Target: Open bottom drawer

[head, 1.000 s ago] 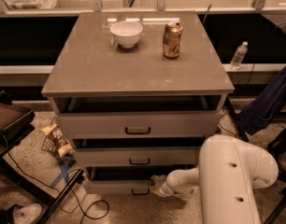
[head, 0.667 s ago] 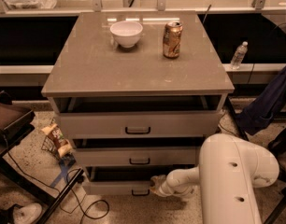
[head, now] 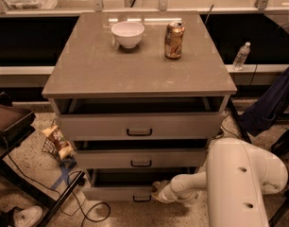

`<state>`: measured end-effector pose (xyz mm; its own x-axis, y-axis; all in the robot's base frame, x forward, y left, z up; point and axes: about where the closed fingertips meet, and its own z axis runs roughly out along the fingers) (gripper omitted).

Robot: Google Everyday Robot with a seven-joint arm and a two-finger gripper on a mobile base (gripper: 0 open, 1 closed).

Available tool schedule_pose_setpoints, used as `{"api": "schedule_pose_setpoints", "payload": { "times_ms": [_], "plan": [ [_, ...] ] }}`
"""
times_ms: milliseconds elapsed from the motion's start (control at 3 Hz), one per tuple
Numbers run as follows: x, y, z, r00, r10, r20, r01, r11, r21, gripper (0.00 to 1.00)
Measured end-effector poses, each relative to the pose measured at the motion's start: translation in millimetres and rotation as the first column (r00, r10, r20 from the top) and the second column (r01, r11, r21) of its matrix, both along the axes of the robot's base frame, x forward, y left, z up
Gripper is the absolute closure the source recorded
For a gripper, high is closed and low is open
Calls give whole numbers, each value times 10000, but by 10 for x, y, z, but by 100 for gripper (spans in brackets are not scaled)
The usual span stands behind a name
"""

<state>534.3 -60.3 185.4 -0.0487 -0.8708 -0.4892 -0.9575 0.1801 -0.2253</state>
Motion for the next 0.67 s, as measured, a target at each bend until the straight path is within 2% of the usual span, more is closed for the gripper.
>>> {"api": "schedule_pose_setpoints", "payload": {
  "times_ms": [333, 667],
  "plan": [
    [-306, -92, -76, 9991, -31, -415, 41, 9997, 241, 100],
    [-298, -85, -32, 9991, -31, -416, 41, 9997, 242, 100]
  ]
}}
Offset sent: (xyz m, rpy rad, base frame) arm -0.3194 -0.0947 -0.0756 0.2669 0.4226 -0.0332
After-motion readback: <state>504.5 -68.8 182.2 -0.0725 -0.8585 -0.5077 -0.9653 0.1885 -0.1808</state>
